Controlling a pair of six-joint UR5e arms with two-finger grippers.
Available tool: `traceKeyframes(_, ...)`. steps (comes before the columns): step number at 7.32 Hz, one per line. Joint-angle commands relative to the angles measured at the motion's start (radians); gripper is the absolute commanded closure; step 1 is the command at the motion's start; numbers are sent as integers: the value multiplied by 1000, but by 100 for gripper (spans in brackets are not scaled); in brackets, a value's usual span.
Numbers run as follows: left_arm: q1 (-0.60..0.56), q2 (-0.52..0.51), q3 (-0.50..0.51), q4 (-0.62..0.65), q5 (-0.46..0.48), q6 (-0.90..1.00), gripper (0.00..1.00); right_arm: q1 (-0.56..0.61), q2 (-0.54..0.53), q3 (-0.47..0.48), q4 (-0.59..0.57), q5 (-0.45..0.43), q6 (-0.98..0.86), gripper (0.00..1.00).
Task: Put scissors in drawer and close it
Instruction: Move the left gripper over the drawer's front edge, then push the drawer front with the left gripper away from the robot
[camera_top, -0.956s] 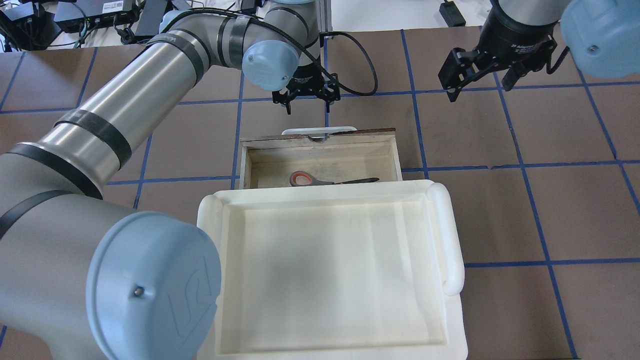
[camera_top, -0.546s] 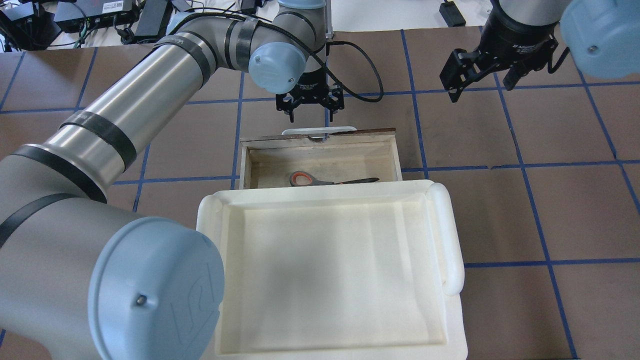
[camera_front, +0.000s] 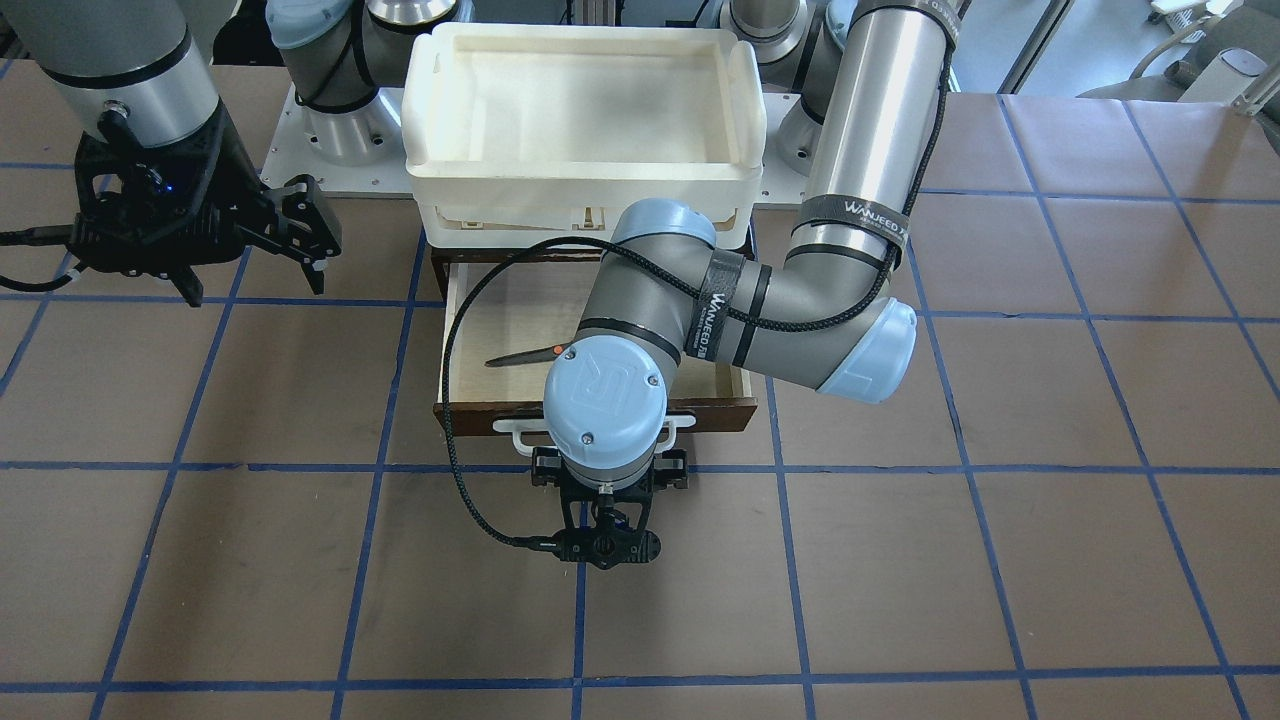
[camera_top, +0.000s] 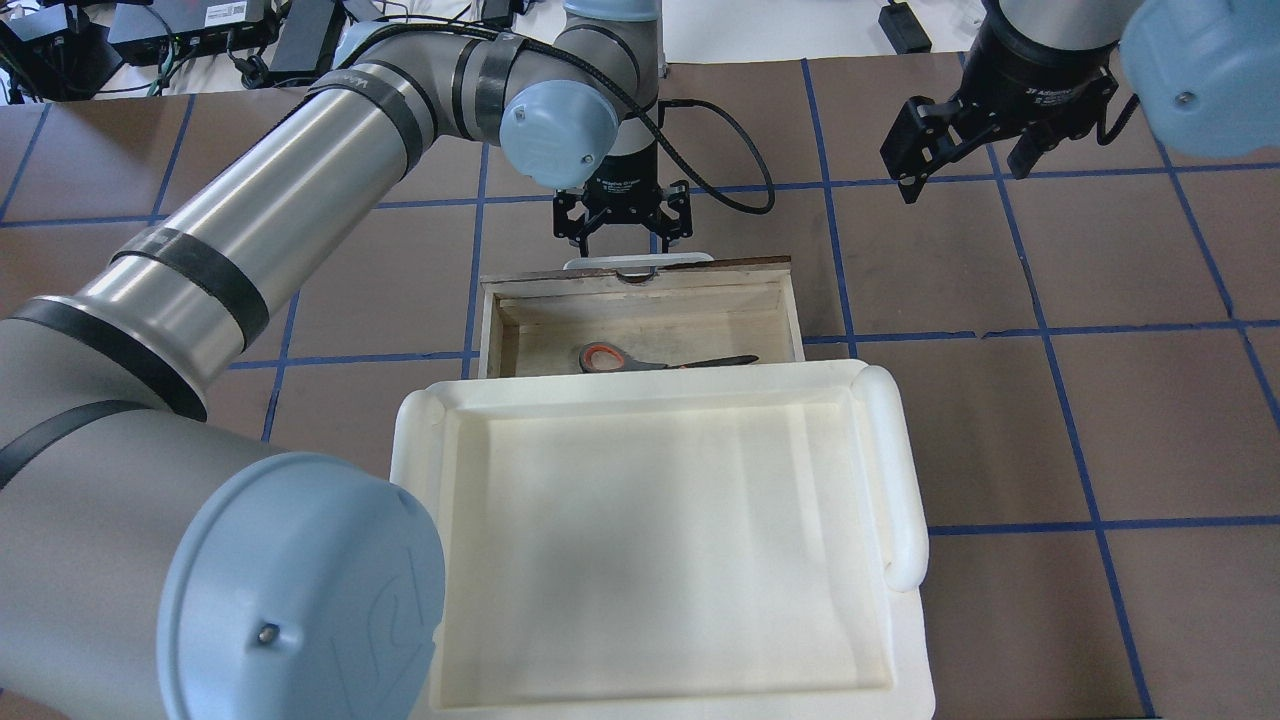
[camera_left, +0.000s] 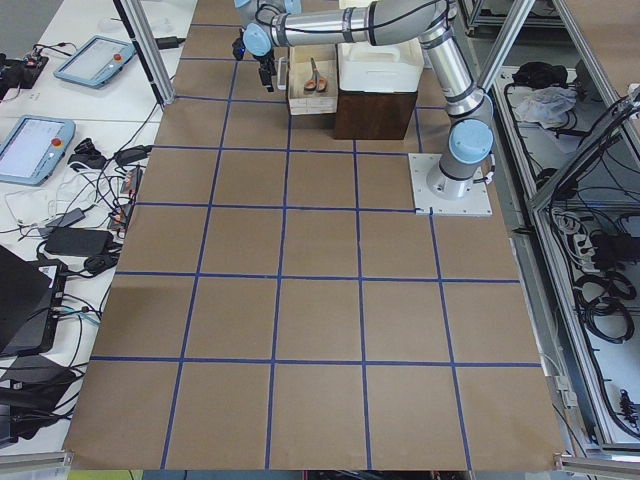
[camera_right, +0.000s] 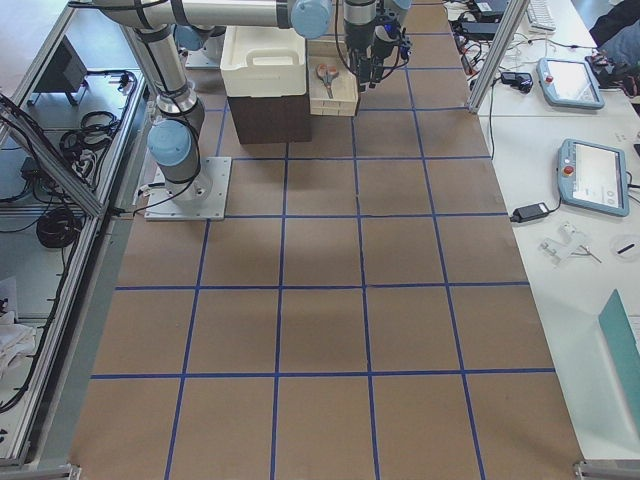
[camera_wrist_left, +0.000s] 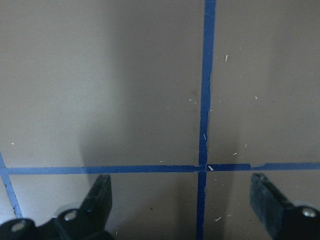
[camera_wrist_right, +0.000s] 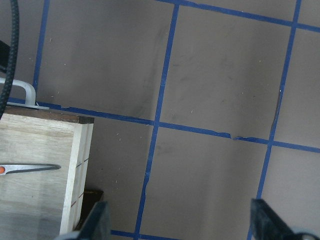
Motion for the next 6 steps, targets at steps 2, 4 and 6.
traceKeyframes(2,-2,34,-34,-36,0,1,0,-1,4,0,1,0,-2,0)
traceKeyframes(4,-2,49,-48,-46,0,1,0,0,4,0,1,1,1,0)
traceKeyframes(6,-2,60,-48,-60,0,1,0,-1,4,0,1,1,1,0)
